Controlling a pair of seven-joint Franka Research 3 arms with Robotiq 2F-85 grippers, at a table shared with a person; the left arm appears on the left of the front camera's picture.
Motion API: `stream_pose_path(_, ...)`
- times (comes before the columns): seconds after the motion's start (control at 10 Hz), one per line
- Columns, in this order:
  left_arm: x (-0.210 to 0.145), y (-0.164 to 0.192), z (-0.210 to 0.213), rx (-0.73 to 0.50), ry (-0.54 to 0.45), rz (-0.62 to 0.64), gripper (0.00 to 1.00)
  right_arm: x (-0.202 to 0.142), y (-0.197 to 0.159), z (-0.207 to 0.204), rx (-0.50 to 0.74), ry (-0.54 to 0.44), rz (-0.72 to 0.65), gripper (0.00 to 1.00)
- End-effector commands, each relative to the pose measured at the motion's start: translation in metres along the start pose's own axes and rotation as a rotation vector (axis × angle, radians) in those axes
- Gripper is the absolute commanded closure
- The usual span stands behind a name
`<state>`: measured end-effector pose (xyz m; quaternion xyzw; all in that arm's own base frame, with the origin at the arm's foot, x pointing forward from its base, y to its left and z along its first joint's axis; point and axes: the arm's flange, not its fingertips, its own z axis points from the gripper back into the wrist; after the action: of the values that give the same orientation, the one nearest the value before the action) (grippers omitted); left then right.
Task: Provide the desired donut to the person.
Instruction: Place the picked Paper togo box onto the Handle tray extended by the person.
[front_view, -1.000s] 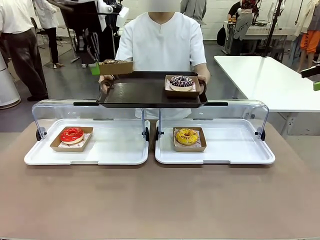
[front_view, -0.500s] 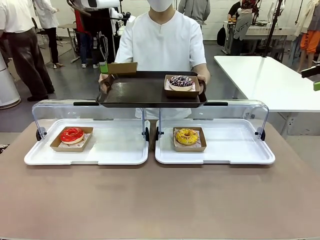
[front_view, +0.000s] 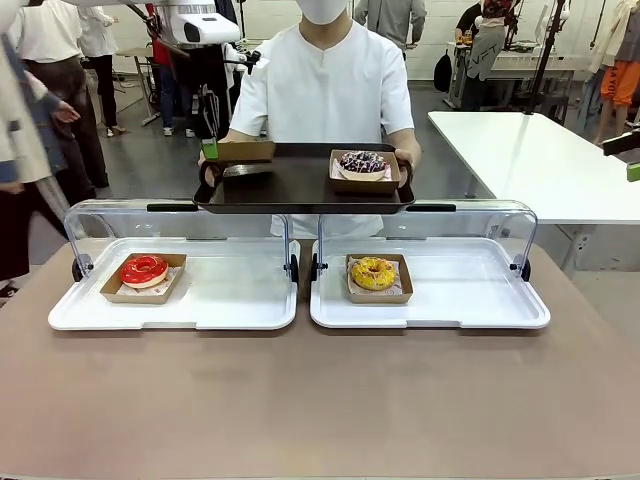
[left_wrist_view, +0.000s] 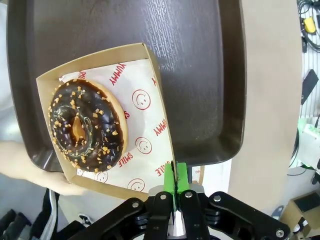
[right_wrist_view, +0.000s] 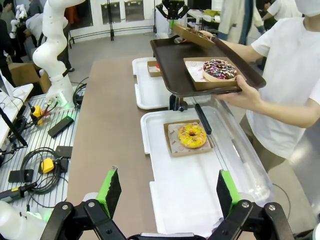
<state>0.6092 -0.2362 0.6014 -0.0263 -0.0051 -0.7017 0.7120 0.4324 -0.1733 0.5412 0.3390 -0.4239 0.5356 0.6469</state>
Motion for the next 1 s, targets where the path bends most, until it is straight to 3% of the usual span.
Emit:
stream_pose_path(0.0, 0.002, 0.016, 0.009, 0.003, -0.015, -0.039, 0.98, 0.000, 0.002, -0.002, -0.005, 0.000, 0.001, 0.00)
stream_pose_path(0.6, 0.004, 0.032, -0.010, -0.009, -0.031, -0.083, 0.98, 0.000, 0.002, -0.002, -0.005, 0.000, 0.001, 0.00)
stream_pose_path(0.7, 0.004, 0.030, -0.011, -0.010, -0.037, -0.089, 0.59, 0.000, 0.002, -0.002, -0.005, 0.000, 0.001, 0.00)
stream_pose_path(0.8, 0.005, 0.031, -0.009, -0.013, -0.032, -0.103, 0.38, 0.000, 0.002, -0.002, -0.005, 0.000, 0.001, 0.00)
stream_pose_path(0.9, 0.005, 0.032, -0.008, -0.016, -0.029, -0.109, 0.00, 0.000, 0.002, -0.002, -0.005, 0.000, 0.001, 0.00)
